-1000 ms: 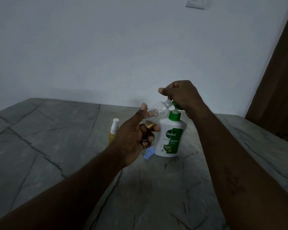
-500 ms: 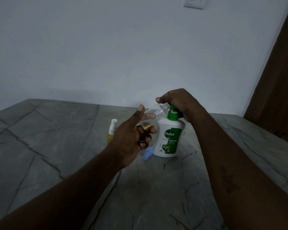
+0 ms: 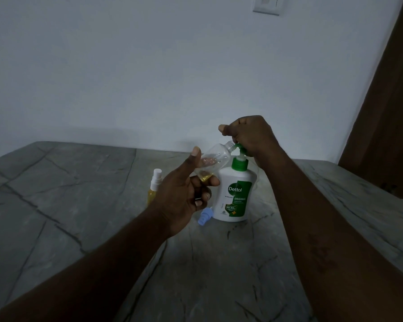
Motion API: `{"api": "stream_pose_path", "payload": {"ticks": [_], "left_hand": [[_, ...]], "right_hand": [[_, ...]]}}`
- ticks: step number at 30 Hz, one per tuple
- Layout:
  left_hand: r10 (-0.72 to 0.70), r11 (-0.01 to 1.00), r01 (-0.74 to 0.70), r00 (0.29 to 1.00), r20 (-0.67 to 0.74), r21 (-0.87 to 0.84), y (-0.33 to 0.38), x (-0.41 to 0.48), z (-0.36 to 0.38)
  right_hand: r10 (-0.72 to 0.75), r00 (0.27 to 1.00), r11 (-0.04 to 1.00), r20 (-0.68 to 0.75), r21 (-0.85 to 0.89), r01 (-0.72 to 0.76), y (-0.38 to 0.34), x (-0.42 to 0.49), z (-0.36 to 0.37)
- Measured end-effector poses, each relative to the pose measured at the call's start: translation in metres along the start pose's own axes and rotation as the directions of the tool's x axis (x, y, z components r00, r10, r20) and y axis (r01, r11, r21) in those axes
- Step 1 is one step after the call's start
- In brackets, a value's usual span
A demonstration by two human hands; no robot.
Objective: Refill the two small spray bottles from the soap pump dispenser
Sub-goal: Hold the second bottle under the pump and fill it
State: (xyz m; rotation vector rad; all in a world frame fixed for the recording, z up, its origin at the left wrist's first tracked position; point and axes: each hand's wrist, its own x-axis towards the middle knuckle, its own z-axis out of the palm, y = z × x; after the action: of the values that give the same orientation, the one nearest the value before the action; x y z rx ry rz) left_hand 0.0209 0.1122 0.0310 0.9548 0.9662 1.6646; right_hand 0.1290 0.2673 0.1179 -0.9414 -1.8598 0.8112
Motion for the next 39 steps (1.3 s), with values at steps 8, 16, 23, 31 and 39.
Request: {"api": "stream_pose_path", "payload": {"ticks": [8,16,23,31,39], "left_hand": [[-0.006,0.999,0.007,1.000,-0.018,0.032,-0.0006,0.0007,-0.0032],[-0.011,0.999,0.012,0.999,-0.038,0.031,-0.0026,0.0005,-0.0029],[-0.007,1.000,0.007,1.000,-0.019,0.022,-0.0027,0.0015,-0.0019],[-0.005,1.000,0.006,1.000,-0.007,0.016,0.0002,0.0011,-0.0007],[-0.014,1.000,0.015,0.999,-0.032,0.008,-0.0025,0.0017,-0.0029]], "right_hand": [[0.114,0.982,0.993,0.151,-0.010,-0.114,0.0052,-0.0019,0.0009],[0.094,0.987,0.993,0.132,-0.084,-0.083,0.0073,0.0015,0.0024],[-0.023,0.999,0.997,0.036,-0.069,0.025,0.0026,0.0039,-0.0033],[0.022,0.995,0.994,0.095,-0.109,-0.012,-0.0001,0.0016,-0.0031],[0.088,0.985,0.987,0.151,-0.150,-0.066,0.0079,0.0054,0.0014]]}}
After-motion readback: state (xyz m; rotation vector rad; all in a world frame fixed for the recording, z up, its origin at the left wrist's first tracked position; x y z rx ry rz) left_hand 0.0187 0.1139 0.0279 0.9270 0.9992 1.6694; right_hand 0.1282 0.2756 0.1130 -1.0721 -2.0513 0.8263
